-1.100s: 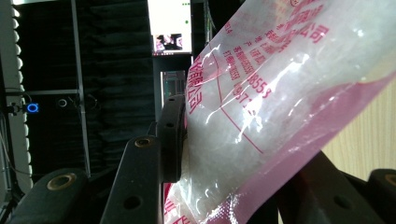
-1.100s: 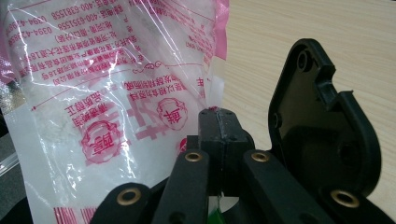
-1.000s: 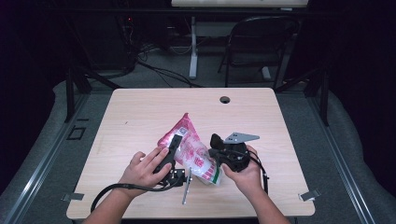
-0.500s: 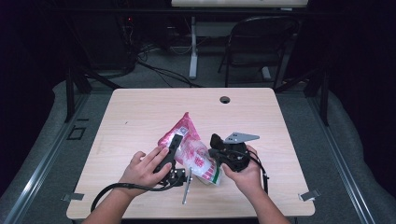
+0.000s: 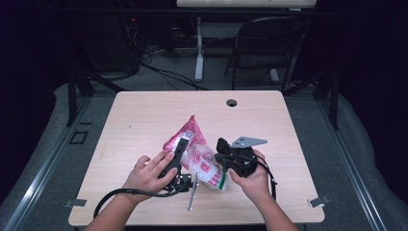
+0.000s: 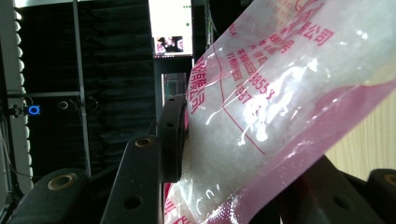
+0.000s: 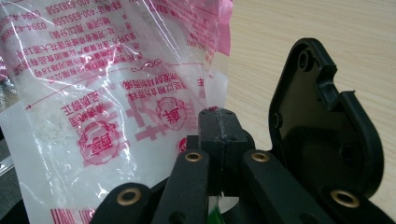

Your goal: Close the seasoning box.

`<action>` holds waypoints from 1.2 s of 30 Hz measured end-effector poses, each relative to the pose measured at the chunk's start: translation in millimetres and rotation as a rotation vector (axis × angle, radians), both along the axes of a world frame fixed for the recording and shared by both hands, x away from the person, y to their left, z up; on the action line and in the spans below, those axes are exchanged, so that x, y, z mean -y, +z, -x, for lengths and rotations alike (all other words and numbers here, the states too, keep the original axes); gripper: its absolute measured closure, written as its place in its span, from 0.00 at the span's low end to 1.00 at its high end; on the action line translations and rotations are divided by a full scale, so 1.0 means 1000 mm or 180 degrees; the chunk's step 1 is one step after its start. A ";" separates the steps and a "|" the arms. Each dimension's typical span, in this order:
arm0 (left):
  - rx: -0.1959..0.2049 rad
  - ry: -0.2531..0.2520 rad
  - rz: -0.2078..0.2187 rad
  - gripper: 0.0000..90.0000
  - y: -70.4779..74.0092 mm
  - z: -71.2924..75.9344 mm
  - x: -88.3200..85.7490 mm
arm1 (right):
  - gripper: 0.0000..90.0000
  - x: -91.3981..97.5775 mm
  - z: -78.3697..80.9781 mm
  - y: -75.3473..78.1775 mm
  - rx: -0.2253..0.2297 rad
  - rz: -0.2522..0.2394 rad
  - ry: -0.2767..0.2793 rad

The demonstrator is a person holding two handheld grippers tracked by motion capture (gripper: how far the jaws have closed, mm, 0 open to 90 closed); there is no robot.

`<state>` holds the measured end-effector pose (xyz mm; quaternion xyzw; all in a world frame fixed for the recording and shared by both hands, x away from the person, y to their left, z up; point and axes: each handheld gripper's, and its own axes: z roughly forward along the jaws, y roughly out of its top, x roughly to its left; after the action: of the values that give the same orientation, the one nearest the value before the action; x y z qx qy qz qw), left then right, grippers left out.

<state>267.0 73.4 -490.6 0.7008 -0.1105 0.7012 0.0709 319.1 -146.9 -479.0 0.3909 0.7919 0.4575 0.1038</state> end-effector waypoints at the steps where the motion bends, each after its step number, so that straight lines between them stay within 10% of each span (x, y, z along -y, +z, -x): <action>1: 0.0001 -0.0002 -0.0004 0.71 0.000 0.000 0.000 | 1.00 0.000 0.000 0.000 0.0000 0.0001 -0.0001; 36: -0.0043 -0.0030 -0.0056 0.71 0.000 -0.003 0.002 | 1.00 -0.002 -0.002 -0.005 -0.0045 0.0030 -0.0003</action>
<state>270.4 70.9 -490.4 0.7055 -0.1195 0.6951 0.0688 320.7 -144.7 -484.3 0.3941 0.7946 0.4509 0.1002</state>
